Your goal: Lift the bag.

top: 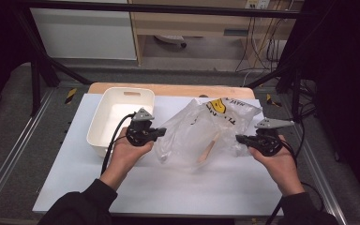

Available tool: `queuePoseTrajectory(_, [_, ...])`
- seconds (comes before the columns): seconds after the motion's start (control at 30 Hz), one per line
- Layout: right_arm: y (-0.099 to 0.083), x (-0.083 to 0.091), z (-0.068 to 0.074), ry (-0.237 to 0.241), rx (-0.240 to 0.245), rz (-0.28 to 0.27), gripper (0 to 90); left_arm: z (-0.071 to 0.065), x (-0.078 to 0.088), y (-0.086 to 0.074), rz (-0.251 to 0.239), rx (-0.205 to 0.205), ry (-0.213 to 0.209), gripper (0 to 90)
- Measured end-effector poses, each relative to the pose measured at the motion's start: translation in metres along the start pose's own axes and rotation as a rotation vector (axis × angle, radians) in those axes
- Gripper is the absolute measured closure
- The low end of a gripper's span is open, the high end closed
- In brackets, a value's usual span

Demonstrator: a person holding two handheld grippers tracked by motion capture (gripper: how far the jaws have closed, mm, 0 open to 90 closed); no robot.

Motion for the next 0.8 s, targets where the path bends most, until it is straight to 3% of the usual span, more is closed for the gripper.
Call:
queuePoseTrajectory(0.47, [0.022, 0.001, -0.012, -0.002, -0.005, -0.009, 90.0, 0.01, 0.001, 0.019, 0.006, 0.01, -0.001, 90.0])
queuePoseTrajectory(0.8, [0.034, 0.013, -0.023, -0.029, -0.008, -0.029, 90.0, 0.017, 0.004, 0.03, -0.001, 0.013, 0.005, 90.0])
Point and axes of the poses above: each handheld gripper's, and its own axes: x roughly backward along the jaws, y roughly out of its top, z roughly to its left, the point moved 6 cm from there along -x, roughly forward along the jaws, and after that the axes turned 4 degrees about x, right-handed, at the moved point
